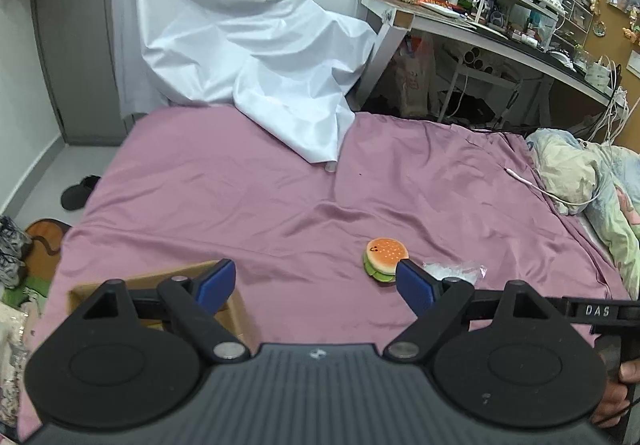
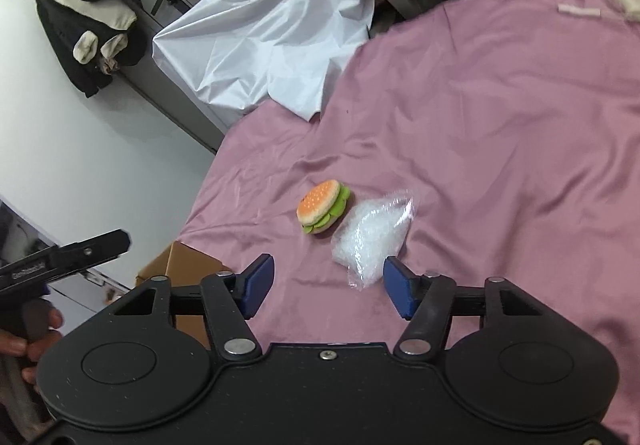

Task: Organize soft objects
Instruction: 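Grasp the burger plush with the left tool while the right tool grasps the plastic bag, then carry the burger plush and plastic bag over the cardboard box and lower them in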

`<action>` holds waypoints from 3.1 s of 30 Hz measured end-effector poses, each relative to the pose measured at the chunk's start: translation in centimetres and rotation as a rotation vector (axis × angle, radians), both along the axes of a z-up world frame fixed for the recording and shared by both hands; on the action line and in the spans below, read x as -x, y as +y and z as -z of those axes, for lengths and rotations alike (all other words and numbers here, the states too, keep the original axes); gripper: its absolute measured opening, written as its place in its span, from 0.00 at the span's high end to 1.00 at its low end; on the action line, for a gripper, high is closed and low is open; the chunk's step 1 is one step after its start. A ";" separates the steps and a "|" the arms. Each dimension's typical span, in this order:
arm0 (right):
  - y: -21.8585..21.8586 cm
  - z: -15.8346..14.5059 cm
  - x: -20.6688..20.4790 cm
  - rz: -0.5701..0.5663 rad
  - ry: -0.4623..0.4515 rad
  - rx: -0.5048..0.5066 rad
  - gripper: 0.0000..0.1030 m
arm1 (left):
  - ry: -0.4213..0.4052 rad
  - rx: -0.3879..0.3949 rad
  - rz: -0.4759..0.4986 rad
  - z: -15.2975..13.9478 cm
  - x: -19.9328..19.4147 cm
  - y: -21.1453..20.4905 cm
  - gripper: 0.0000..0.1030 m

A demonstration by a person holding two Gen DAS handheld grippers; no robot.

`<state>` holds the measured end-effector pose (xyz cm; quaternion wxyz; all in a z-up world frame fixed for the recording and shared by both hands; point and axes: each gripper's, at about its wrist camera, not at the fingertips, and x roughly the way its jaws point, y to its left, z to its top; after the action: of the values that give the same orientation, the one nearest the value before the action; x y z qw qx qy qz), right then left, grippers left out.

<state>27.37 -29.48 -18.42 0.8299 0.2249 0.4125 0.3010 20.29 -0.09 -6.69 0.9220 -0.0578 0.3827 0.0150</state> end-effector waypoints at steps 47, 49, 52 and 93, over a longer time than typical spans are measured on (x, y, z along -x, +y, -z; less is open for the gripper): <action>-1.5 7.5 -6.2 -0.009 0.173 -0.192 0.71 | 0.198 0.100 0.036 11.9 -12.7 -6.0 0.61; -1.4 7.3 -6.2 -0.012 0.167 -0.187 0.72 | 0.200 0.099 0.030 11.3 -12.2 -5.7 0.61; -1.0 6.8 -5.9 -0.019 0.148 -0.168 0.72 | 0.195 0.087 0.027 10.1 -11.2 -5.1 0.62; 11.5 -8.0 6.1 -0.231 -0.457 0.139 0.76 | -0.062 0.100 -0.250 -2.7 8.7 9.5 0.61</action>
<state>21.25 -17.98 -10.47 0.8751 0.0451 0.2568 0.4076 11.64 9.37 -3.99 0.9202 -0.1512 0.3441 0.1091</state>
